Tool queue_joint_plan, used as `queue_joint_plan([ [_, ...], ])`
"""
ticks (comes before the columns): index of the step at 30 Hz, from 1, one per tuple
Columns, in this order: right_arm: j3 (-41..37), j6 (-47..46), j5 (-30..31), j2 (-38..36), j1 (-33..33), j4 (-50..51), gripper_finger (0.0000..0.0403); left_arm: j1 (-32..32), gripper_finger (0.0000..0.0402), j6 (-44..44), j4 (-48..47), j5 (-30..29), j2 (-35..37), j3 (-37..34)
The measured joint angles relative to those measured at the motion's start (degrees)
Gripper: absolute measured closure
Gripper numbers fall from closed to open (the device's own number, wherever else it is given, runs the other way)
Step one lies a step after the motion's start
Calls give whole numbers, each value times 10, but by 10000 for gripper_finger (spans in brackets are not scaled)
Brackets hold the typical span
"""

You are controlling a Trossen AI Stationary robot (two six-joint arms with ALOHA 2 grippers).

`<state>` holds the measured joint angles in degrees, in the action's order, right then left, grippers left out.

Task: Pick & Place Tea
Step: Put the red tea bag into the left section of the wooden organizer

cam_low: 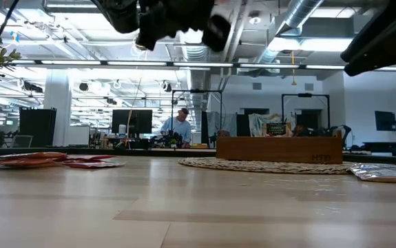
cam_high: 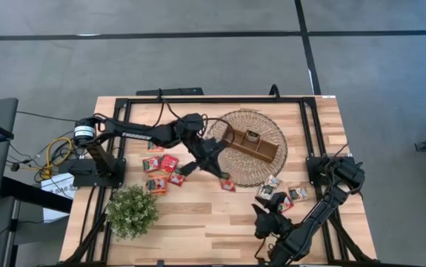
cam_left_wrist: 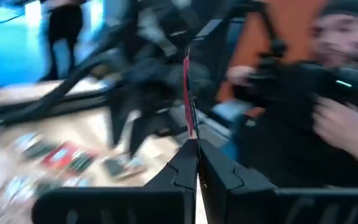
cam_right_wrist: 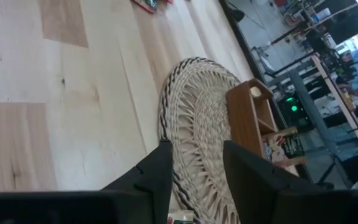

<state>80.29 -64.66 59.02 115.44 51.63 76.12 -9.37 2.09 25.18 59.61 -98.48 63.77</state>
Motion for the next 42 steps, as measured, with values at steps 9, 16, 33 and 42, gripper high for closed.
queue_joint_plan([
  [9, 0, 4, -2, 0, -8, 0, 287, -26, 401, 3, -11, 16, 0, 45],
  [16, 0, 6, -2, 0, -8, 0, 287, -78, 401, -116, -189, -208, 0, 89],
  [33, 0, 22, 19, 0, -23, 0, 287, -82, 401, -375, -247, -548, -87, 135],
  [42, 0, 28, 20, 0, -23, -1, 287, -83, 401, -388, -393, -573, -140, 208],
])
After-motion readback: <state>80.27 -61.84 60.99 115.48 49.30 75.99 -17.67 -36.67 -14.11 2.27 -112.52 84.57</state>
